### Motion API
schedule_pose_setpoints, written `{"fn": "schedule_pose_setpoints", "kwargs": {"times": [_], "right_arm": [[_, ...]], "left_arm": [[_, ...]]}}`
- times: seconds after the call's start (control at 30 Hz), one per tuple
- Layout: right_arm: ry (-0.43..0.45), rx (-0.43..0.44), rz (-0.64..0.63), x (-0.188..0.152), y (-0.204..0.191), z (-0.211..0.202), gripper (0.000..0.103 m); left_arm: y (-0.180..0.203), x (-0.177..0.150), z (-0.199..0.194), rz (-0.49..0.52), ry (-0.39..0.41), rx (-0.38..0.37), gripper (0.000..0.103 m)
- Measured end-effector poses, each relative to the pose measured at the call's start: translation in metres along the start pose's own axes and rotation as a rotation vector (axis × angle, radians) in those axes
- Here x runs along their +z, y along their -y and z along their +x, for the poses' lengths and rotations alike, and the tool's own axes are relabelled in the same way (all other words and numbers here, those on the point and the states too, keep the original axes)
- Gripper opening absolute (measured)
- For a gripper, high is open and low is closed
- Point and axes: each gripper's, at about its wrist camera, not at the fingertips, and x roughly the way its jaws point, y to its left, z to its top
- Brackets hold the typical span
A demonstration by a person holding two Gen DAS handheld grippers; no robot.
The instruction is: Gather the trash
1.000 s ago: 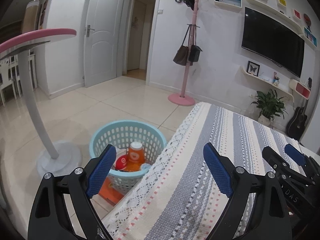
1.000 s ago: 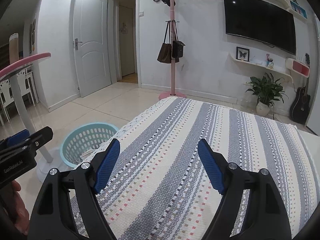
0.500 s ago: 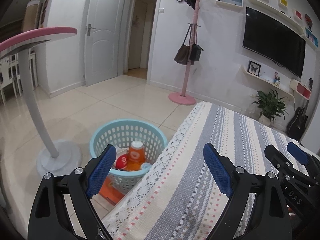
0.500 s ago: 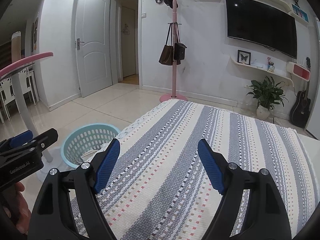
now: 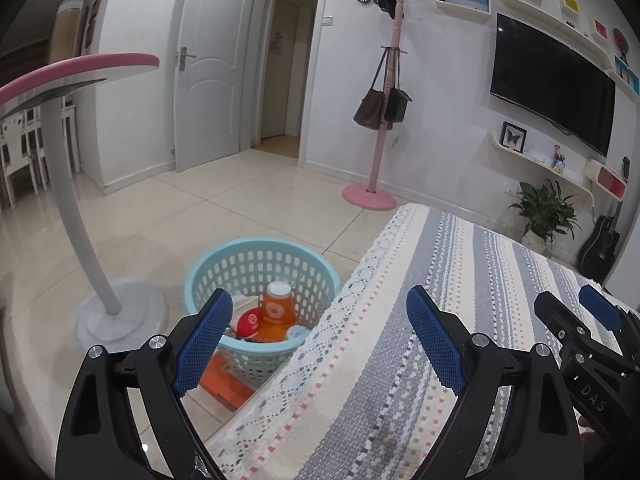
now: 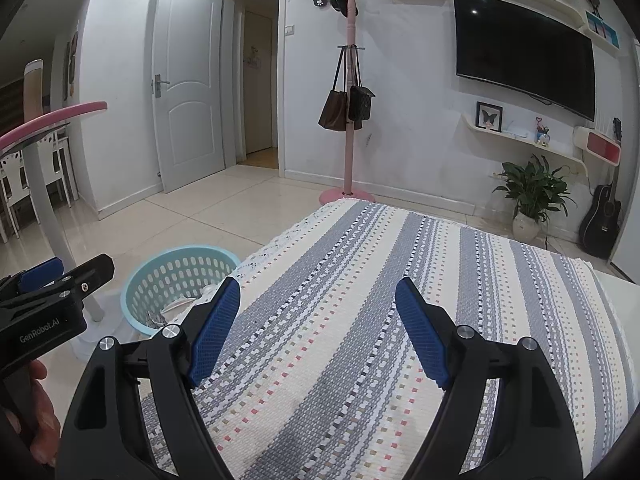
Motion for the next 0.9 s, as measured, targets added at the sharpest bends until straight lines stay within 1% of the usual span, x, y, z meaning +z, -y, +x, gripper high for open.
{"fn": "schedule_pose_setpoints", "kwargs": {"times": [0.9], "right_arm": [[0.001,0.006,-0.018,-0.0003,-0.0096,-0.0001,0.076]], "left_arm": [[-0.0029,0.0051,-0.0053,-0.008,0.025,0.042,0.086]]}}
